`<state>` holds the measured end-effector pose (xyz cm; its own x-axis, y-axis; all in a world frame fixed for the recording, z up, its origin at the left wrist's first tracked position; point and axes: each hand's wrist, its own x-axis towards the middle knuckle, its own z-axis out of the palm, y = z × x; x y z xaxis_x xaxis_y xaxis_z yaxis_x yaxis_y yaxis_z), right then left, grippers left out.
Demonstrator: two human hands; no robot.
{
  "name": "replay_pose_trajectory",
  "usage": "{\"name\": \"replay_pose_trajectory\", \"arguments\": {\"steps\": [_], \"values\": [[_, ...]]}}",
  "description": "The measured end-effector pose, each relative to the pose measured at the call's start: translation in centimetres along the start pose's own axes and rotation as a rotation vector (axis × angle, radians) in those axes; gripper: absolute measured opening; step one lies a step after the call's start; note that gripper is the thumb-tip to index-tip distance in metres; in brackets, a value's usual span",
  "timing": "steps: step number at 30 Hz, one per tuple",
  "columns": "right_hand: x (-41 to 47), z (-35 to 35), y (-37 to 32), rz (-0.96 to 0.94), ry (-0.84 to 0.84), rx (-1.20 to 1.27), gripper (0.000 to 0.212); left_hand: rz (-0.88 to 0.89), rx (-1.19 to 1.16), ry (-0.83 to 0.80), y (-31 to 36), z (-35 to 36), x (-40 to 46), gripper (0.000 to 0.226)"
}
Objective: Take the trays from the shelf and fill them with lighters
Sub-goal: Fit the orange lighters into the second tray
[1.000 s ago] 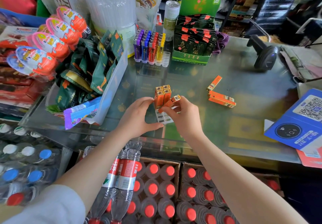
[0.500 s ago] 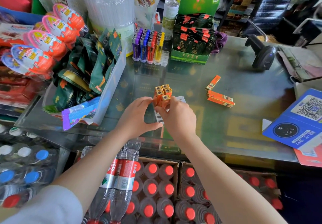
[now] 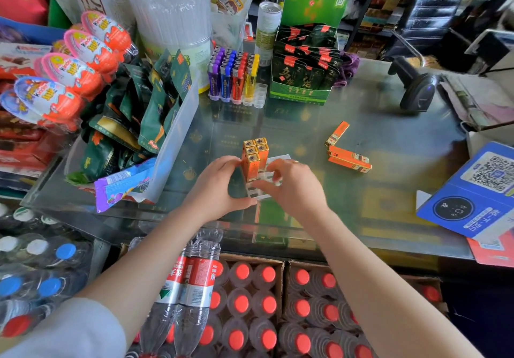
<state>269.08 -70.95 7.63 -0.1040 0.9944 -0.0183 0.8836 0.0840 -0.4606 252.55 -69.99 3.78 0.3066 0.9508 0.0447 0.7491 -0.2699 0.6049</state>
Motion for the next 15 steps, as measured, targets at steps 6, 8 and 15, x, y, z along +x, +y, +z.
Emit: {"name": "replay_pose_trajectory", "arguments": {"steps": [6,8,15], "values": [[1.5,-2.0,7.2,0.134,0.254,0.191,0.022,-0.024,0.026,-0.004,0.2,0.2,0.1,0.072],[1.8,-2.3,8.9,0.211,0.316,-0.042,0.025,-0.020,0.032,-0.032,0.3,0.3,0.3,0.072],[2.1,-2.7,11.3,0.278,0.221,-0.358,0.020,0.035,0.030,-0.092,1.0,0.5,0.6,0.073]]}}
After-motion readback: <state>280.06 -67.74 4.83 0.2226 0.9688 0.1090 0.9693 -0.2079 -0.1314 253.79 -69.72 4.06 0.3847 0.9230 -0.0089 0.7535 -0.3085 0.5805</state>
